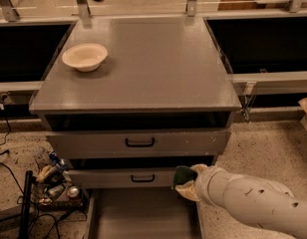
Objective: Pick sponge from bottom drawer and place on counter
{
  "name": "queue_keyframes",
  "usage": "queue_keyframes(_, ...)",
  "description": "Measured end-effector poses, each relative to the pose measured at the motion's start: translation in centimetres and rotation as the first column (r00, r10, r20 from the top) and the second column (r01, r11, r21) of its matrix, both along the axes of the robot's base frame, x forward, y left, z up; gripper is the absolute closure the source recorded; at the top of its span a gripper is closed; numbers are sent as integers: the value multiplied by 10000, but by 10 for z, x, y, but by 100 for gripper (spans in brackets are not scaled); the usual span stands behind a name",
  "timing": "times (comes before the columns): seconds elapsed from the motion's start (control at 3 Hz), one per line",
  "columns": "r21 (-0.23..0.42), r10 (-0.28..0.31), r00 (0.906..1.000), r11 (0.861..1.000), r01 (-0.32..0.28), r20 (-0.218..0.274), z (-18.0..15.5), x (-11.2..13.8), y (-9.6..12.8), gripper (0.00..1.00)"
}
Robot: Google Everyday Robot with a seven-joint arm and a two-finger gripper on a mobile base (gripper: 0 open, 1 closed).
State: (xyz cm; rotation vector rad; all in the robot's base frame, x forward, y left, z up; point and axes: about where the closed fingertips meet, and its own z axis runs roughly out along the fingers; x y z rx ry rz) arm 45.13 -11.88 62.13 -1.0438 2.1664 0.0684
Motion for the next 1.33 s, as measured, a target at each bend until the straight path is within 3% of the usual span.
queue_keyframes(0.33,-239,-228,9980,9994,243,598,40,9,-16,100)
queue_keyframes(0.67,-635,-280,9841,9972,396,1752,113,16,-29,100)
queue_keyframes(1.0,-634,-281,9841,9972,397,1752,113,16,-29,100)
queue_keyframes(1.33,-516,-651,9812,9958,756,1816,124,28,-45,100)
